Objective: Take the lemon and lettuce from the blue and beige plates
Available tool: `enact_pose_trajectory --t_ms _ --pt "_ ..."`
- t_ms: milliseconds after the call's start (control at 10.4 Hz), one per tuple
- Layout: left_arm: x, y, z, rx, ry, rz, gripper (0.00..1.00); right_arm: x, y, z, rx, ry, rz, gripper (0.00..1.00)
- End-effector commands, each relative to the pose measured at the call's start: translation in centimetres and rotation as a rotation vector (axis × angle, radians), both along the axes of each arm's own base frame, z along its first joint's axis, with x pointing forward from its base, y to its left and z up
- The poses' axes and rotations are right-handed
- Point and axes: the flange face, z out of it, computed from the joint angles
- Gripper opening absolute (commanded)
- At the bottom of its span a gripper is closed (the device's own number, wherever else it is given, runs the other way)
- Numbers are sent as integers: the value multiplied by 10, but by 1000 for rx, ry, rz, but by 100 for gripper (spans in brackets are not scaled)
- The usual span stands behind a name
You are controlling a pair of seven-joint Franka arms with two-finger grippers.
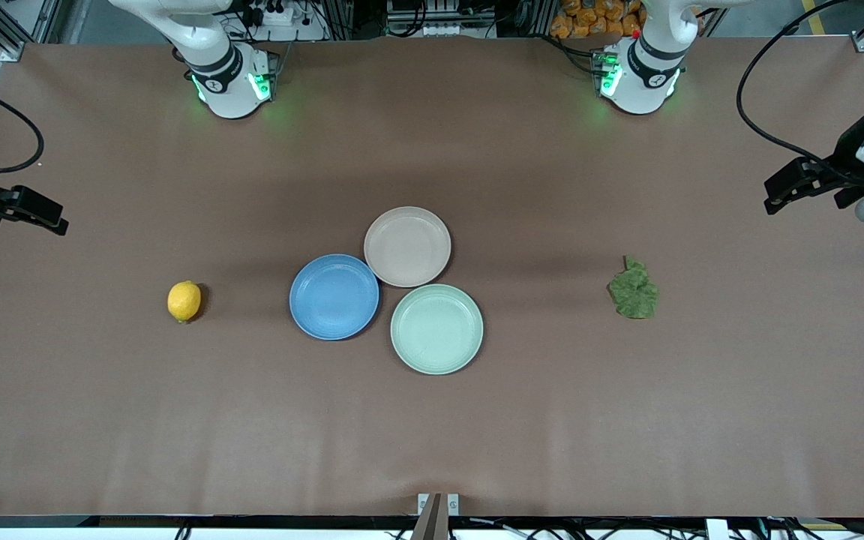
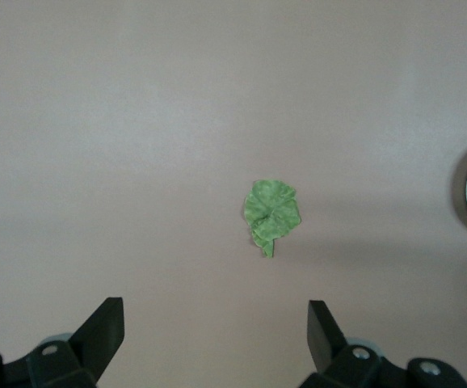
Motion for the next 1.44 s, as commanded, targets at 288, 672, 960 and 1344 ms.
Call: enact_pose_trajectory --t_ms 288,672,960,1344 --pt "-8 2 7 -10 -6 -54 100 -12 -5 1 94 -2 -30 100" --pt "-9 -7 5 -18 -2 -71 100 -12 -12 1 80 0 -32 100" --pt "-10 -23 5 -19 -2 -98 100 -12 -13 -2 64 4 -32 100" --pt "-11 -26 6 -63 1 -100 100 -12 -16 -3 37 2 -30 100"
